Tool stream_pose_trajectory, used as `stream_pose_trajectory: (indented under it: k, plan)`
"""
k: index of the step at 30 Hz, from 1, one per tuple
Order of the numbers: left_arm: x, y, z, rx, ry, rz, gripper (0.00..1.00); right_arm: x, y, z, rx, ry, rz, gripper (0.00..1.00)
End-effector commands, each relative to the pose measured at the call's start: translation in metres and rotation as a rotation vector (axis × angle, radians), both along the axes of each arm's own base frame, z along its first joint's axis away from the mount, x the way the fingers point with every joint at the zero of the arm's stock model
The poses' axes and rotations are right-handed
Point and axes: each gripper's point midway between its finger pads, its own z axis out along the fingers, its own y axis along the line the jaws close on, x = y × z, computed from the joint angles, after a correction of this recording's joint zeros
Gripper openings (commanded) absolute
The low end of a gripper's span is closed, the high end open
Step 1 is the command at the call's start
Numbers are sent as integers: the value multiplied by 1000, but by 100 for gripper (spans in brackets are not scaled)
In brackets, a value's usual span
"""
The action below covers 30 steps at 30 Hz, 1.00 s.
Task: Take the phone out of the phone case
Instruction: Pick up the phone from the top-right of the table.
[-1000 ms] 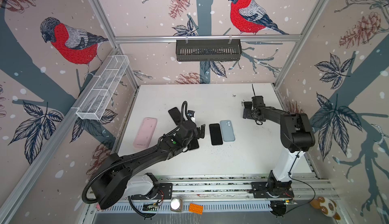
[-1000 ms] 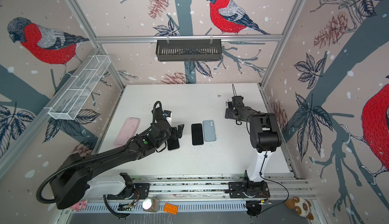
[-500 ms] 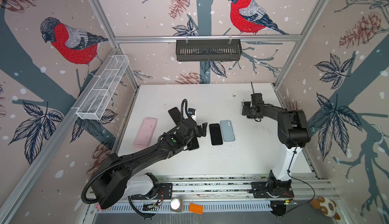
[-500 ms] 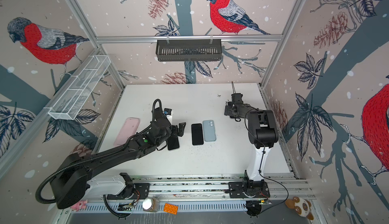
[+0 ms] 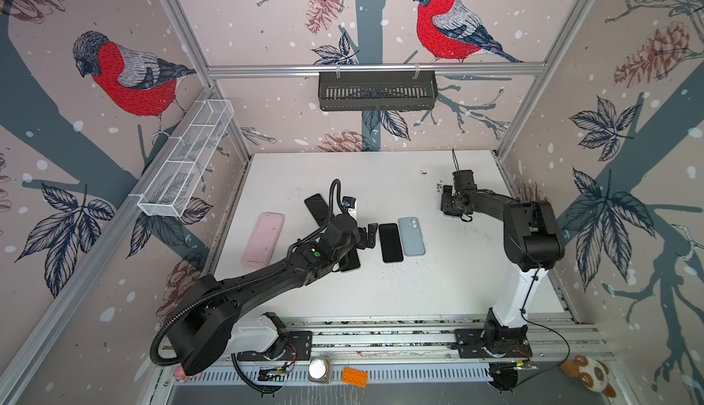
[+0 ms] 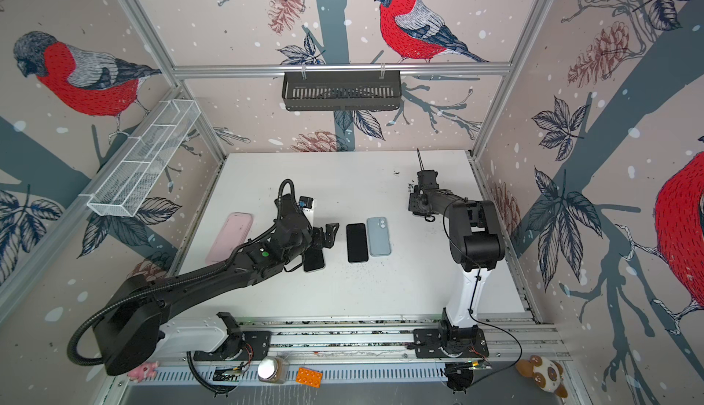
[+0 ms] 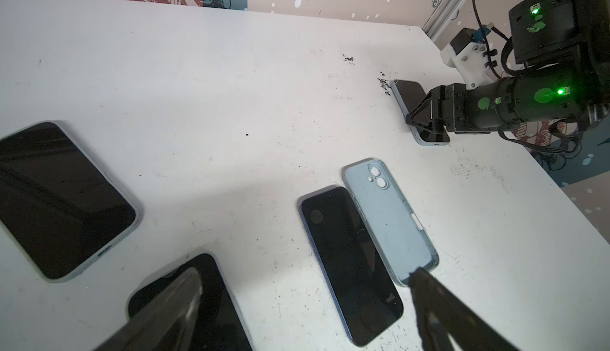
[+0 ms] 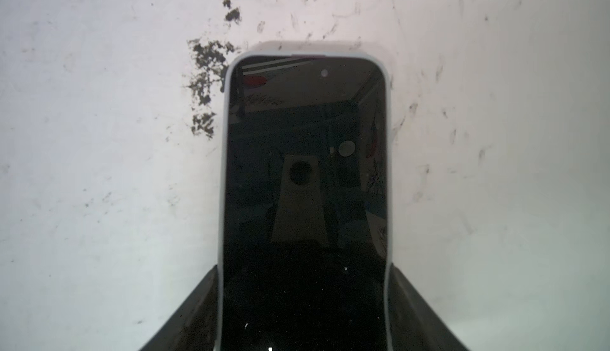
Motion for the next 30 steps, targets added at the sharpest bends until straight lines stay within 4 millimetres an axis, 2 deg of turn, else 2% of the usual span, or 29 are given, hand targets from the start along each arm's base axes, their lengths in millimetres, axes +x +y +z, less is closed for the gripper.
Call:
stream_pose_trajectory:
  k: [1, 9, 11, 13, 18, 24, 30]
  plan:
    - [2, -6, 8, -50, -3, -3, 98, -9, 2, 6, -21, 17, 2, 61]
    - [1, -21, 9, -127, 24, -45, 98, -11, 30, 30, -10, -59, 70, 50]
    - [1, -25, 10, -144, 30, -52, 98, -13, 40, 34, 4, -69, 100, 45]
    - [1, -29, 13, -166, 32, -60, 98, -16, 53, 39, 20, -89, 135, 44]
    - [3, -38, 24, -239, 33, -69, 98, -30, 101, 59, 71, -159, 283, 42]
    - [5, -45, 39, -333, 26, -82, 98, -61, 169, 75, 84, -206, 505, 41]
    - [16, -39, 27, -416, 90, -53, 94, -84, 200, 85, 128, -237, 596, 39]
